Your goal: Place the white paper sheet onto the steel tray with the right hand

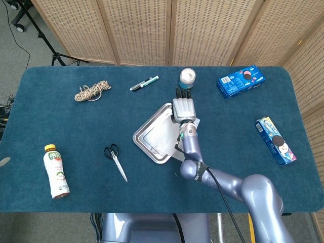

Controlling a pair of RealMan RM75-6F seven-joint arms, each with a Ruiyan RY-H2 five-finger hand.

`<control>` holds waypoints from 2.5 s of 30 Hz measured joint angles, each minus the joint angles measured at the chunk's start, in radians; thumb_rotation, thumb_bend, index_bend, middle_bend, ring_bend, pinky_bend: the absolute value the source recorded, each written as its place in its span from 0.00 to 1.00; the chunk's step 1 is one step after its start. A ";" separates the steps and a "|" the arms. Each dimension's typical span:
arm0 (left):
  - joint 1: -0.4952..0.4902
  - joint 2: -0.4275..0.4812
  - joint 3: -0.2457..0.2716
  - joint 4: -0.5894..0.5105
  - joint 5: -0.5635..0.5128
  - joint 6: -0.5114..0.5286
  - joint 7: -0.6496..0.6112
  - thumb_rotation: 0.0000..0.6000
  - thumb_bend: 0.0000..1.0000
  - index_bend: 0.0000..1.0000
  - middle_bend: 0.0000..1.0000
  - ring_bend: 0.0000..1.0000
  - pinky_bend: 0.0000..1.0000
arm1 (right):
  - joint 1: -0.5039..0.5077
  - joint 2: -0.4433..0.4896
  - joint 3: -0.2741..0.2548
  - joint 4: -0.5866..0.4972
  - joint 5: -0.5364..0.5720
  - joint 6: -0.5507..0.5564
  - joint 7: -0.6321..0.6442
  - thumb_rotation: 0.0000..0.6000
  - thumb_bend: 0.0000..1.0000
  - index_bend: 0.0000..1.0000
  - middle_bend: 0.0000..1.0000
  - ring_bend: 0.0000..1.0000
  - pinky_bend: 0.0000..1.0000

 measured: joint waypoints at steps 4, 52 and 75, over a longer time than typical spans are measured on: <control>-0.006 -0.001 0.000 0.003 -0.005 -0.012 0.002 1.00 0.00 0.00 0.00 0.00 0.00 | 0.018 -0.062 0.016 0.093 -0.021 -0.011 0.010 1.00 0.65 0.66 0.00 0.00 0.00; -0.022 0.004 0.005 0.023 -0.020 -0.060 -0.020 1.00 0.00 0.00 0.00 0.00 0.00 | 0.038 -0.264 0.200 0.481 -0.296 -0.162 0.117 1.00 0.52 0.05 0.00 0.00 0.00; -0.019 0.007 0.014 0.015 0.002 -0.049 -0.019 1.00 0.00 0.00 0.00 0.00 0.00 | -0.002 -0.211 0.222 0.343 -0.292 -0.097 0.033 1.00 0.00 0.00 0.00 0.00 0.00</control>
